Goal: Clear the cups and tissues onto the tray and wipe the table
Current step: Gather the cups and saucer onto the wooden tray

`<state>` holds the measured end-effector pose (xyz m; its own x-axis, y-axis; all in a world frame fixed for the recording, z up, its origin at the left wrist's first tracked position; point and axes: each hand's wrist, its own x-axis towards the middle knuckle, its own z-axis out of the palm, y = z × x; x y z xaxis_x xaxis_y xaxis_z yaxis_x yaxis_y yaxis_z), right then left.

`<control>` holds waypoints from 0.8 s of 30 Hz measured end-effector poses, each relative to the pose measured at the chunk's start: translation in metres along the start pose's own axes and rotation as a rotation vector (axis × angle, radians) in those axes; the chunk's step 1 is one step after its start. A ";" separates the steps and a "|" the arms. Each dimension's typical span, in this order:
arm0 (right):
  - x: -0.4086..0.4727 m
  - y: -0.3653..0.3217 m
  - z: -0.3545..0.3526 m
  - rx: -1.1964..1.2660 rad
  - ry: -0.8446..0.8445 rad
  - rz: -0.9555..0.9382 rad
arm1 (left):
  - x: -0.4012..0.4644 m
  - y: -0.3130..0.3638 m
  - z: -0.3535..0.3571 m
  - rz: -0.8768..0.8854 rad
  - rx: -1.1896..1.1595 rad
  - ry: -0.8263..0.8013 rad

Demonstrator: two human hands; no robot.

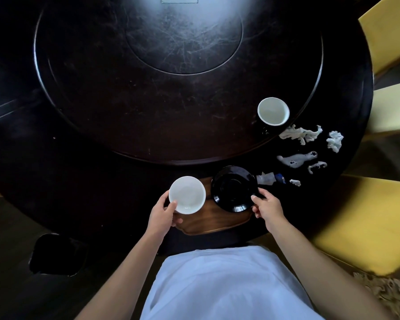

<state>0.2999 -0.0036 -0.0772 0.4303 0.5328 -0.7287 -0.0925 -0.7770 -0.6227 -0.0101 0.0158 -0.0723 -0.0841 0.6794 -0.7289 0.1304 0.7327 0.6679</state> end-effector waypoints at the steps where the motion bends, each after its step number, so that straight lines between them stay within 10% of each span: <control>1: 0.000 0.001 0.000 -0.003 0.002 0.000 | -0.001 0.000 0.000 0.006 -0.008 -0.004; 14: -0.004 0.001 -0.006 -0.108 0.006 -0.029 | -0.006 -0.006 -0.003 0.015 -0.045 -0.031; 24: 0.008 -0.072 -0.028 -0.182 0.115 -0.186 | 0.003 0.038 -0.014 0.455 0.548 0.364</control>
<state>0.3346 0.0470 -0.0301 0.5246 0.6386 -0.5630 0.1560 -0.7222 -0.6739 -0.0196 0.0460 -0.0474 -0.2109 0.9464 -0.2447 0.6885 0.3215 0.6501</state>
